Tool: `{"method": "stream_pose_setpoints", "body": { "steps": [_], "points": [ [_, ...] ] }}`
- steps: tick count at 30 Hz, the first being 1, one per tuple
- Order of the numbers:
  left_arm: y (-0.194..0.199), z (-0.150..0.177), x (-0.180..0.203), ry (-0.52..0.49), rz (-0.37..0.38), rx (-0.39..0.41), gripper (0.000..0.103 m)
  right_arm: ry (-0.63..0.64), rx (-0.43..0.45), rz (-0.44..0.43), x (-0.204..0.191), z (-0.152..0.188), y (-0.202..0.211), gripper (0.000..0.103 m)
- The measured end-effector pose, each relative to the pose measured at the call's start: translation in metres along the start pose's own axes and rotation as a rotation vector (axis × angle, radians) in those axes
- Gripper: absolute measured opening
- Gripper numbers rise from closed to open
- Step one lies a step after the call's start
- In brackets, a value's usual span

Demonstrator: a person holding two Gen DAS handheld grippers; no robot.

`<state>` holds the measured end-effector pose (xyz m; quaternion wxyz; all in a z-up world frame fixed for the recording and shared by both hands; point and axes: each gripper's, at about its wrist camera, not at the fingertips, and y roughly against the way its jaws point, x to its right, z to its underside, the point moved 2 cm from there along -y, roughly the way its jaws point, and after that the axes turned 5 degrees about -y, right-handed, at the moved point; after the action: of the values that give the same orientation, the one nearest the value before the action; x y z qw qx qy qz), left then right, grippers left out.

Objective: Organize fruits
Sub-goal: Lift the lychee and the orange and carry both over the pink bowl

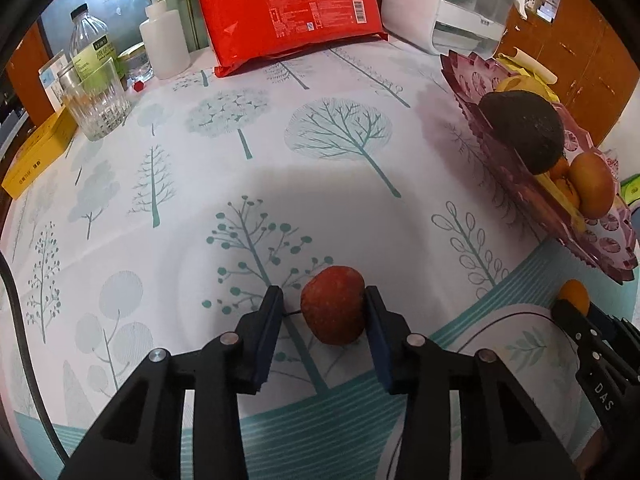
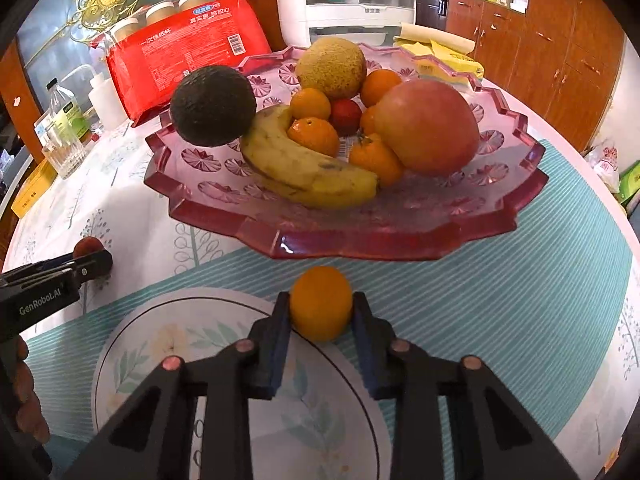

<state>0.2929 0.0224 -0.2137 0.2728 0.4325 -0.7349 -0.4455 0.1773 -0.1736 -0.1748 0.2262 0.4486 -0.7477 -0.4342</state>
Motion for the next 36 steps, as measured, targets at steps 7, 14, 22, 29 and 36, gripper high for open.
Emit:
{"method": "stream_pose_setpoints", "body": {
  "steps": [7,14,22,29,36],
  "points": [
    [0.025,0.006,0.009,0.004,0.014,0.01,0.039,0.017,-0.02,-0.057,-0.001,0.006,0.014,0.029],
    [0.055,0.011,0.036,0.012,0.047,0.032,0.039,0.063,-0.052,-0.117,-0.002,0.022,0.034,0.029],
    [0.094,0.011,0.085,0.015,0.075,0.043,0.039,0.11,-0.034,-0.192,0.013,0.02,0.081,0.029],
    [0.133,-0.005,0.123,0.022,0.071,0.057,0.039,0.105,0.052,-0.228,0.048,-0.018,0.131,0.029],
    [0.182,-0.04,0.146,0.057,0.03,0.108,0.039,0.147,0.154,-0.266,0.079,-0.088,0.183,0.029]
  ]
}}
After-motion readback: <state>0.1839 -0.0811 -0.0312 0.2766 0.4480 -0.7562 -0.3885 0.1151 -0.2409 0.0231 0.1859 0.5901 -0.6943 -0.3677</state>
